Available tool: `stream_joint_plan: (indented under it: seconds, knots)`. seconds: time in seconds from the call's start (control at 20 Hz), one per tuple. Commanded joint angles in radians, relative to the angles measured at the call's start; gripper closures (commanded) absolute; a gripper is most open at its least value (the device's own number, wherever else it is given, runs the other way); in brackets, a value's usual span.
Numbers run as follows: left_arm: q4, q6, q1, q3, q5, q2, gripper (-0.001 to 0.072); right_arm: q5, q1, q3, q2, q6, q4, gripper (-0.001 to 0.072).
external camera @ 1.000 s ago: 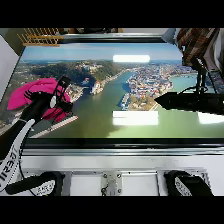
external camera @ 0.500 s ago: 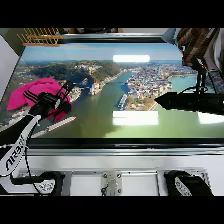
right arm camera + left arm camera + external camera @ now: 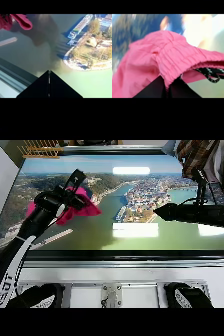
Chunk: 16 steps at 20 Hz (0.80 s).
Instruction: Fold the clothes and pants, and hang the long-sleeved shirts on hangers.
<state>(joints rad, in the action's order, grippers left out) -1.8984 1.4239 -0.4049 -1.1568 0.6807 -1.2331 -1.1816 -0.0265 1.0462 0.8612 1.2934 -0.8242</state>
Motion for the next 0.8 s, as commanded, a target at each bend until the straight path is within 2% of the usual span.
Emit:
stream_joint_plan:
  seconds: [0.0, 0.15, 0.3, 0.35, 0.4, 0.55, 0.65, 0.75]
  knots:
    - [0.15, 0.034, -0.211, -0.1, 0.007, 0.05, 0.0691, 0.074, -0.014, 0.008, -0.013, -0.011, 0.049, 0.0706]
    - [0.173, 0.116, -0.366, -0.159, -0.003, -0.034, 0.0691, 0.18, -0.135, 0.02, -0.041, -0.007, 0.05, 0.0706]
    - [0.174, 0.219, -0.46, -0.256, -0.039, -0.19, 0.0686, 0.177, -0.261, 0.02, -0.065, -0.006, 0.072, 0.0706]
    - [0.173, 0.244, -0.476, -0.304, -0.037, -0.246, 0.0387, 0.164, -0.286, 0.02, -0.069, -0.007, 0.089, 0.0706]
    - [0.172, 0.274, -0.478, -0.348, -0.027, -0.289, 0.0041, 0.147, -0.306, 0.02, -0.073, -0.007, 0.103, 0.0706]
    - [0.172, 0.295, -0.391, -0.483, 0.085, -0.367, 0.0027, 0.109, -0.321, 0.02, -0.076, -0.007, 0.107, 0.0706]
    - [0.174, 0.306, -0.271, -0.531, 0.15, -0.391, 0.0027, 0.079, -0.32, 0.02, -0.076, -0.007, 0.107, 0.0706]
    - [0.2, 0.374, -0.12, -0.534, 0.188, -0.408, 0.0027, 0.046, -0.319, 0.019, -0.076, -0.007, 0.107, 0.0707]
